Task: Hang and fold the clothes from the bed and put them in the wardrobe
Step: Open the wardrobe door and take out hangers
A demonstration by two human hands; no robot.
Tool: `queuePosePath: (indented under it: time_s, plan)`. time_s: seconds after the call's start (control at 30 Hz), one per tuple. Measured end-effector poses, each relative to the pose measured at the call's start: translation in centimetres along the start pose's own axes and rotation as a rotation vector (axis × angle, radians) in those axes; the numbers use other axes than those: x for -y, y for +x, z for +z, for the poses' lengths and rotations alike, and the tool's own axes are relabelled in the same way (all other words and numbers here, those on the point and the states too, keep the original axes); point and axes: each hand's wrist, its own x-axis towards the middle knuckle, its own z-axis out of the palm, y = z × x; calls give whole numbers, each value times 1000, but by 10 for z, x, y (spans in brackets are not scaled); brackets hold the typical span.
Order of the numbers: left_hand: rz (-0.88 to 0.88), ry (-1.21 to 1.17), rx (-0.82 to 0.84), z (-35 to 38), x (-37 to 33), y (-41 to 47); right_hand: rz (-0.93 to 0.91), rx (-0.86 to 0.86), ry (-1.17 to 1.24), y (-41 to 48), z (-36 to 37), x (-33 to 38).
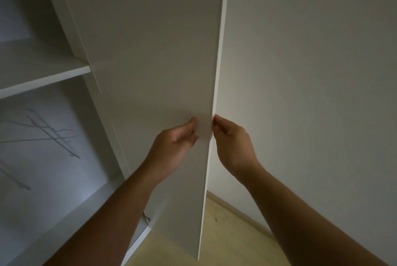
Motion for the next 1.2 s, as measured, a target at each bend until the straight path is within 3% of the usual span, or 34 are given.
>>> queuePosePath:
  time_s: [0.27,0.43,0.7,0.87,0.97,1.2]
  plan:
    - [15,-93,-82,-17,-1,-10,163,-15,-69,-29,22,7]
    - [-17,-128,-252,-50,6,-50,158,162,-109,-57,59,17]
    - [-281,-26,-546,-128,37,-180,95,427,50,-109,148,47]
    - [-422,-103,-719,-182,68,-235,100,593,54,-147,212,66]
    - [-470,-185,-765,-224,98,-230,39,685,-78,-143,250,70]
    - [-545,-345,-721,-346,183,-142,131,590,-135,-82,368,72]
